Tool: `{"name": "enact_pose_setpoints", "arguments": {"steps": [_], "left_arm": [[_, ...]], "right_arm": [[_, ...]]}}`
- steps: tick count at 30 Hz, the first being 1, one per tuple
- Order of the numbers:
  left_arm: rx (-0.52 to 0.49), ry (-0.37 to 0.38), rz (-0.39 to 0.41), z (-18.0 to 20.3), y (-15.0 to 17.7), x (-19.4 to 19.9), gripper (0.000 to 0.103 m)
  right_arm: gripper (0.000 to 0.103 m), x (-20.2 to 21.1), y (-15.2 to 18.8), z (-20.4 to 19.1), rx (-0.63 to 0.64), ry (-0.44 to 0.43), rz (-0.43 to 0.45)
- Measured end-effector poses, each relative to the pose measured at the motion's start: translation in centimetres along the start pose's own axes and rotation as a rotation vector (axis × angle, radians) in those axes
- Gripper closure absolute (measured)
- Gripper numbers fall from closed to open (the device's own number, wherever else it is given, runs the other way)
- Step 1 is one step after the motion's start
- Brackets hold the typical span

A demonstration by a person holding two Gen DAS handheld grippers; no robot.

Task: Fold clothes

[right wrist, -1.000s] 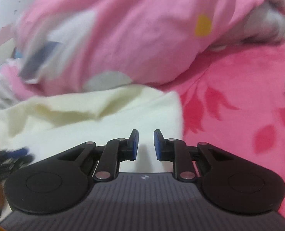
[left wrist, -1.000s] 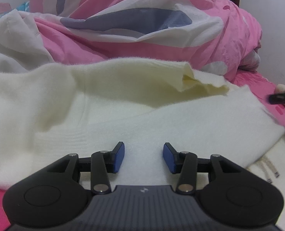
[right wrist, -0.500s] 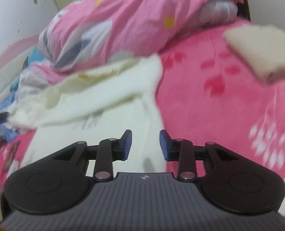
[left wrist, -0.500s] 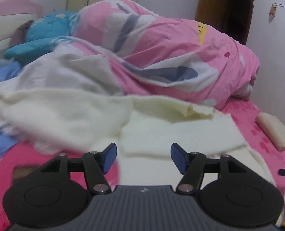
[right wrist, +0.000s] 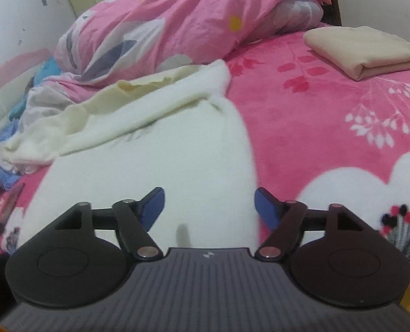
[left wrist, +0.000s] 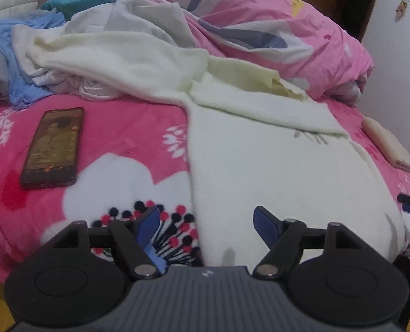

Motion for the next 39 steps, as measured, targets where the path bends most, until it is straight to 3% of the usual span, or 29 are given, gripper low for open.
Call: {"name": "enact_pose_setpoints", "arguments": {"steps": [3, 12, 19, 25, 29, 31, 35, 39], "left_arm": [[-0.012, -0.006, 0.003, 0.3, 0.9, -0.3, 0.027], [-0.035, -0.041, 0.073, 1.2, -3.2, -5.3, 0.025], [-0.054, -0.021, 0.140, 2.6, -7.8, -9.3, 0.027], [-0.087, -0.016, 0.161, 3.8, -11.3, -12.9, 0.044], [-0.123, -0.034, 0.135, 4.4, -12.4, -16.0, 0.067], [-0.116, -0.042, 0.110, 4.2, -12.5, -17.2, 0.073], [-0.098, -0.057, 0.072, 3.6, -12.2, -18.9, 0.075], [-0.108, -0.065, 0.063, 3.7, -11.9, -19.3, 0.075]], "right_arm": [[0.021, -0.8, -1.2, -1.8, 0.029, -0.004, 0.019], [0.004, -9.2, -6.4, -8.5, 0.155, -0.058, -0.002], [0.001, -16.4, -9.5, -12.1, 0.314, 0.029, -0.007], [0.001, -19.3, -11.6, -9.9, 0.316, 0.147, 0.009], [0.001, -20.5, -12.2, -7.5, 0.231, 0.116, -0.004], [0.002, -21.1, -12.7, -6.5, 0.195, 0.102, 0.004], [0.007, -22.6, -13.3, -4.9, 0.206, 0.123, 0.021], [0.008, -24.9, -12.3, -3.4, 0.225, 0.157, -0.051]]}}
Point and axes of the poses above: each gripper's, at about its wrist camera, not at the fingertips, and x roughly against the way its jaws point, z to its right, y to its underside, the point moved 5 cm from there along -x, roughly the way its jaws point, and after that the axes turned 7 degrees about -y, right-handed, at the moved point
